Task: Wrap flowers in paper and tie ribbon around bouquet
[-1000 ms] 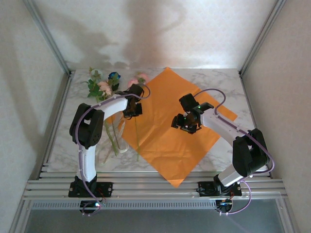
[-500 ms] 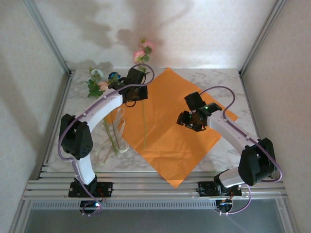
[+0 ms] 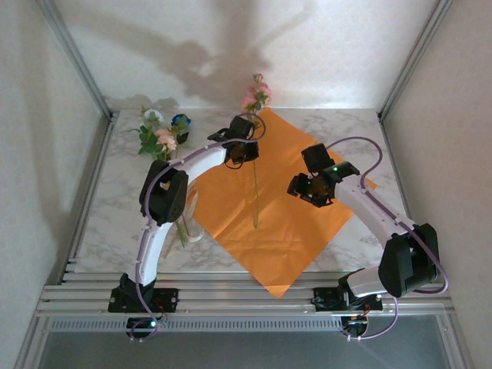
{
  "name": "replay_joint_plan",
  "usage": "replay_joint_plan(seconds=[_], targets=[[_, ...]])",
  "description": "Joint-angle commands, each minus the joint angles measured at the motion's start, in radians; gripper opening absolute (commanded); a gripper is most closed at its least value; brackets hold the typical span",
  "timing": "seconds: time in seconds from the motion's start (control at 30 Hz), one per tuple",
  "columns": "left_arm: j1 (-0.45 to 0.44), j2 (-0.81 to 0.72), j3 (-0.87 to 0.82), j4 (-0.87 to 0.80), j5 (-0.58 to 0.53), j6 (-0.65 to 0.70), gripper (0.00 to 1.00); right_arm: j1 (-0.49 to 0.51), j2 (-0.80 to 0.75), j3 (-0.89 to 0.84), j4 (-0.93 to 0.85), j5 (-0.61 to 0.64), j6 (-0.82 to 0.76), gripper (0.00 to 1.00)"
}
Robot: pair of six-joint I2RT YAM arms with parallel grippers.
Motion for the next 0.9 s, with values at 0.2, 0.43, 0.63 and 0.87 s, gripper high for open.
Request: replay_joint_plan(seconds=[0.2, 0.43, 0.63, 0.87], targets=[[0.0, 0.025, 0.085, -0.065, 0.0, 0.002, 0.34, -0.008, -0.031, -0.025, -0.039, -0.021, -0.006, 0.6], [0.052, -0.264, -0.054, -0.213, -0.182, 0.009, 0.44, -0.009, -0.03, -0.028, -0.028, -0.02, -0.012, 0.6], [0.268, -0.458, -0.352, -0.241, -0.146, 0.123, 0.4, -0.003, -0.017, -0.02, -0.008, -0.032, -0.035, 0.6], [0.417, -0.395, -0.455, -0.215, -0.13, 0.275, 0.39, 0.022, 0.012, 0.024, -0.014, -0.041, -0.062, 0.6]])
